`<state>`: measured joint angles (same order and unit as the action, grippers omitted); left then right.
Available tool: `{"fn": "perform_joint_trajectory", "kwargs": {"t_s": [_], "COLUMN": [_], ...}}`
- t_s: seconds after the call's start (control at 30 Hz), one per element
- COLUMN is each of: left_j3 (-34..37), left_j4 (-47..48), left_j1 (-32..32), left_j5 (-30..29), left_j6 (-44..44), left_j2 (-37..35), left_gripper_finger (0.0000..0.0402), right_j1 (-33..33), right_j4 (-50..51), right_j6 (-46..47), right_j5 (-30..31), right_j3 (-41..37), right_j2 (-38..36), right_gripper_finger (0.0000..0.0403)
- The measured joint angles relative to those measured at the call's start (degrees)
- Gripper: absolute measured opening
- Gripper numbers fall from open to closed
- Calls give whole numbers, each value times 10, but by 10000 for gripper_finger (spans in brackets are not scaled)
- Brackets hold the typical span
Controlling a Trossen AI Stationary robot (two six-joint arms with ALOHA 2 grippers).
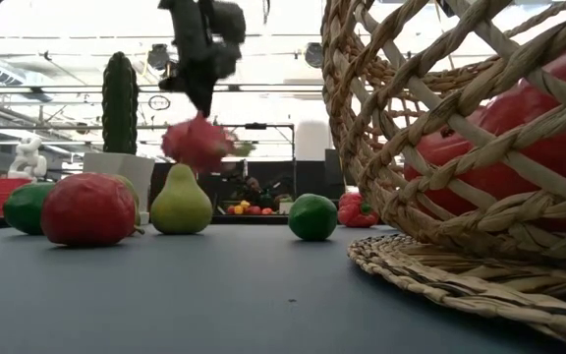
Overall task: Build produce basket
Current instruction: Put the pink dragon fruit into the brown basket
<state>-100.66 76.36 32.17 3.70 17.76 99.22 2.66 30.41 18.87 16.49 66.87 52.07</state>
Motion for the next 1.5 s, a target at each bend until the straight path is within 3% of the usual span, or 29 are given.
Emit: {"fn": "perform_joint_trajectory", "kwargs": {"t_s": [0.3,0.7,0.93,1.13,1.5], "left_j3": [-59,-192,-213,-212,-212], "left_j4": [-18,-97,-168,-247,-298], "left_j1": [-30,-89,-131,-167,-185], "left_j5": [33,44,44,53,55], "left_j6": [5,40,50,50,50], "left_j2": [-75,-87,-87,-84,-83], "left_gripper_finger": [16,14,11,12,17], "right_j1": [0,0,0,0,-2], "right_j4": [20,23,-81,-207,-272], "right_j6": [-3,-1,38,41,57], "right_j5": [1,0,-11,-18,-123], "right_j3": [0,0,0,0,0], "right_j2": [0,0,1,19,41], "right_gripper_finger": [0,0,7,70,233]}}
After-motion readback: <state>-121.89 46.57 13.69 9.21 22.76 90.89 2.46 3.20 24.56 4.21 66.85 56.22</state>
